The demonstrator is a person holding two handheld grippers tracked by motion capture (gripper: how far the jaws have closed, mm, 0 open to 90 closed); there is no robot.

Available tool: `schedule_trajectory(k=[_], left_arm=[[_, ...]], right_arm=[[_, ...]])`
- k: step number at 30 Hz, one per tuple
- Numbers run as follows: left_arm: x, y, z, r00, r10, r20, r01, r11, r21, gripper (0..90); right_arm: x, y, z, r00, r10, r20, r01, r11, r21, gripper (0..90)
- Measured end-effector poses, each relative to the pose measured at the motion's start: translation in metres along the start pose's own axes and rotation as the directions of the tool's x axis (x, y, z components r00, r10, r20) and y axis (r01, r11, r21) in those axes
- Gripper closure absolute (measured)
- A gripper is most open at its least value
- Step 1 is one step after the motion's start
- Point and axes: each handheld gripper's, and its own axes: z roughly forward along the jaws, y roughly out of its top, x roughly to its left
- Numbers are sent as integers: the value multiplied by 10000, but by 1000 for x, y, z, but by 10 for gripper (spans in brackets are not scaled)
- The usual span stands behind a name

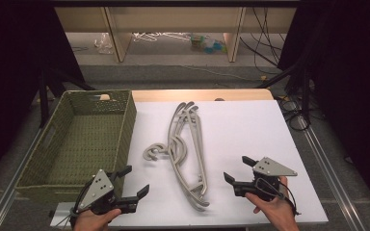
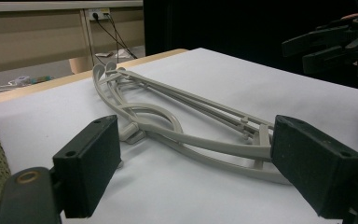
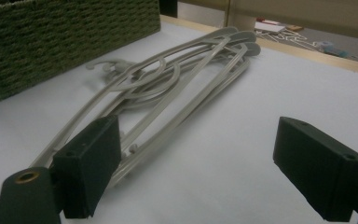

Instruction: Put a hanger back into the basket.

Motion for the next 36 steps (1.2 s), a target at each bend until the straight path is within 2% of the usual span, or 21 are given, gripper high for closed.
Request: schedule_trajectory(k=[1,5,6,7,9,10,11,14,16,18,20,22,24,25,26,29,31,33,34,35,36], left_arm=[[0,0,1,9999,22,109,-21,10000,-61,157],[-1,0,1,10000,9,32,-10,10000,68,157],[-1,0,1,10000,6,61,-6,10000,93,157],[-1,0,1,10000,6,61,-6,10000,93,157],[-2,0,1,10000,-47,53,46,10000,87,157],[-2,0,1,10000,-47,53,46,10000,87,157],[-2,0,1,10000,-43,34,43,10000,87,157],[-1,0,1,10000,-12,16,12,9999,110,157],[-1,0,1,9999,-163,40,163,9998,82,157],[-1,0,1,9999,-103,51,103,9999,39,157],[-1,0,2,9998,-135,151,137,9999,-90,157],[-1,0,2,9998,-150,106,151,9999,-58,157],[-1,0,1,9998,-189,16,189,9998,23,157],[-1,0,1,9998,-189,16,189,9998,23,157],[0,0,1,9998,-196,36,196,9998,-39,157],[0,0,0,9998,-158,88,158,9999,-4,157],[0,0,1,9998,-160,107,160,9999,2,157],[0,0,1,9998,-123,142,122,9999,46,158],[0,0,1,9998,-116,176,115,9999,38,158],[-1,0,1,9998,-101,194,101,9999,35,158],[-1,0,1,9997,-125,207,124,9999,34,158]], right_arm=[[2,1,-1,10000,-92,-21,93,9998,174,158],[8,4,4,9995,-254,-186,257,9996,142,158],[13,7,7,9987,-371,-343,380,9990,242,159],[13,7,7,9987,-371,-343,380,9990,242,159],[22,12,11,9966,-243,-792,277,9987,420,161],[22,12,11,9966,-243,-792,277,9987,420,161],[28,16,15,9948,-399,-940,452,9975,546,162],[35,20,22,9914,-581,-1169,665,9954,693,172],[38,22,26,9892,-606,-1335,717,9943,794,173],[45,26,37,9819,-557,-1813,767,9909,1108,173],[51,29,46,9775,-816,-1943,1070,9865,1242,173],[54,32,50,9742,-852,-2091,1163,9832,1409,175],[60,37,68,9672,-1004,-2332,1434,9740,1756,183],[60,37,68,9672,-1004,-2332,1434,9740,1756,183],[64,39,80,9623,-1084,-2496,1636,9634,2123,198],[73,41,97,9558,-1152,-2704,1906,9432,2720,230],[78,43,105,9547,-1276,-2687,2109,9273,3092,263],[82,43,116,9584,-1262,-2558,2076,9238,3219,306],[83,44,119,9558,-1205,-2683,2133,9120,3503,318],[83,44,119,9558,-1205,-2683,2133,9120,3503,318],[86,45,130,9592,-1261,-2532,2206,8938,3904,331]])
